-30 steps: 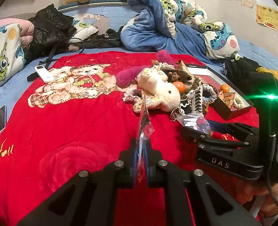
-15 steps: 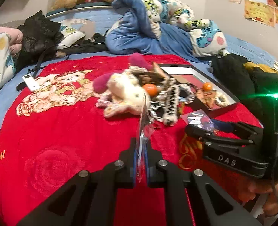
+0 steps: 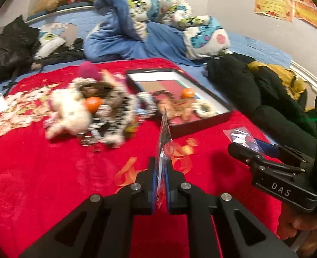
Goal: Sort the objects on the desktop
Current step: 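Carry the clear bag and badge packet over the open box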
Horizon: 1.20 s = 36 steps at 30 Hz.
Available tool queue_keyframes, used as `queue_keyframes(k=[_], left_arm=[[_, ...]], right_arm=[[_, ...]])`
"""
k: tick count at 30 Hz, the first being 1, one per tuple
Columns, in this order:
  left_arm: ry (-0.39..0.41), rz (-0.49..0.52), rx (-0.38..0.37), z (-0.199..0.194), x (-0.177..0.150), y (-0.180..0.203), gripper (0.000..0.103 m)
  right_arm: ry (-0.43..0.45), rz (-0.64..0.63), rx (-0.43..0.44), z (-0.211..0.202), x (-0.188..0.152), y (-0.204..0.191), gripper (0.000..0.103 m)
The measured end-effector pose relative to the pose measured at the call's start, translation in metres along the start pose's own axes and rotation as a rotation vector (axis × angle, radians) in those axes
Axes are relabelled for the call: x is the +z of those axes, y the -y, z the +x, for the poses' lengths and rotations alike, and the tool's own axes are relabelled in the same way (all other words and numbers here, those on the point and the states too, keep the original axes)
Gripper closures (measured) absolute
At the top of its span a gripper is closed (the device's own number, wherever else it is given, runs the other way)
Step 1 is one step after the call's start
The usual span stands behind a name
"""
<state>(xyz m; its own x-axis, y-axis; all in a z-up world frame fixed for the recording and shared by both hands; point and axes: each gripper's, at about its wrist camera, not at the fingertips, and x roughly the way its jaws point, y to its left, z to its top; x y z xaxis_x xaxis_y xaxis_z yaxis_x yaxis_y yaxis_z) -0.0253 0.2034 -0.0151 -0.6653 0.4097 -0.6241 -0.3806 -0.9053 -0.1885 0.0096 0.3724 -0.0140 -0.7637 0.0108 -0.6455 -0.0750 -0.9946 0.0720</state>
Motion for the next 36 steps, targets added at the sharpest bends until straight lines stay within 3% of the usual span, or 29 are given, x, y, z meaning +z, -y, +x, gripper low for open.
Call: queue_keyframes(k=[8, 18, 27, 36], left_arm=[[-0.023, 0.023, -0.046, 0.013, -0.001, 0.035, 0.096], [-0.016, 0.006, -0.065, 0.009, 0.004, 0.024, 0.096], [0.006, 0.04, -0.07, 0.014, 0.03, 0.029, 0.096], [0.005, 0.033, -0.08, 0.045, 0.057, 0.029, 0.096]], right_arm=[[0.022, 0.081, -0.026, -0.017, 0.002, 0.033, 0.044], [0.024, 0.087, 0.003, -0.005, 0.006, 0.03, 0.044], [0.069, 0.117, 0.041, 0.001, 0.025, 0.034, 0.044], [0.097, 0.098, 0.037, 0.025, 0.057, 0.043, 0.044]])
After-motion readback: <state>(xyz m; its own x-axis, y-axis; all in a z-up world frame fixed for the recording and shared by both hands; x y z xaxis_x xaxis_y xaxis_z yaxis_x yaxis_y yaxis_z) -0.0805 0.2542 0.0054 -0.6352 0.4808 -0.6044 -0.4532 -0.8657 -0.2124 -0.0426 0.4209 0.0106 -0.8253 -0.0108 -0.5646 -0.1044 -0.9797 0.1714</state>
